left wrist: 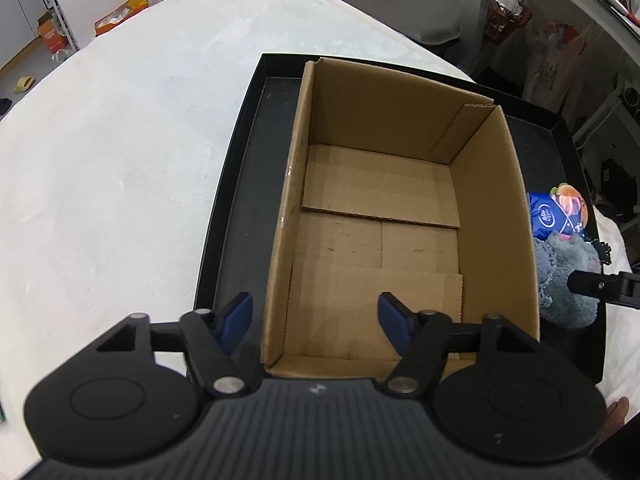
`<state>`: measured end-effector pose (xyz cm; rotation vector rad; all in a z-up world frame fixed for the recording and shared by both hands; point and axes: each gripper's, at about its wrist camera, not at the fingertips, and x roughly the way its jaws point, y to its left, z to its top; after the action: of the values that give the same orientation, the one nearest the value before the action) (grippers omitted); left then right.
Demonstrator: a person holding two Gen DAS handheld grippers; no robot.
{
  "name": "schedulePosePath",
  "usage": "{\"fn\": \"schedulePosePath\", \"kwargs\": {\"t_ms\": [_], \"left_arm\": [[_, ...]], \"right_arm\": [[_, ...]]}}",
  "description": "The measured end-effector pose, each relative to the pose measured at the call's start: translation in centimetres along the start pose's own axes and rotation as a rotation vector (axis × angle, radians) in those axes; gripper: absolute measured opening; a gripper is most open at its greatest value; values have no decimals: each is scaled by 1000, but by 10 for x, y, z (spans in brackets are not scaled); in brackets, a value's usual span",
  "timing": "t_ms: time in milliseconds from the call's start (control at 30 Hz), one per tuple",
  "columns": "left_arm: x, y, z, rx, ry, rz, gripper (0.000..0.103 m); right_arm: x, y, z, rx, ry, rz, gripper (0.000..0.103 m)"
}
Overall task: Organize soft objects
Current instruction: 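Grasp the cardboard box wall with the left gripper while the right gripper grasps the gray plush, then lift the gray plush with the right gripper over the box while the left gripper holds the box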
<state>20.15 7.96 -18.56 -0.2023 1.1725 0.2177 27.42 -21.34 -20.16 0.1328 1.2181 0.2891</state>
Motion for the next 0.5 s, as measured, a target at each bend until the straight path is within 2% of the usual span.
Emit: {"fn": "schedulePosePath", "kwargs": {"t_ms": [167,200,267,333,367,500], "left_arm": [[0,5,-2,-9,-6,17,38],[0,6,-2,-12,-8,22,35],[-1,8,-3,-17,-15,35,22],[-3,11,-5,-22,-19,37,12],[-3,13,-6,-25,-20,34,9],[-8,18,-12,-32,-33,19,10]], "right_arm": [[9,-5,2,21,13,0,97],[10,-5,2,24,13,0,93],[13,-6,2,24,24,0,84],[15,-6,1,23,41,-11,68],[15,-7,1,26,44,-16,67],[11,-8,-2,31,36,-15,62]]}}
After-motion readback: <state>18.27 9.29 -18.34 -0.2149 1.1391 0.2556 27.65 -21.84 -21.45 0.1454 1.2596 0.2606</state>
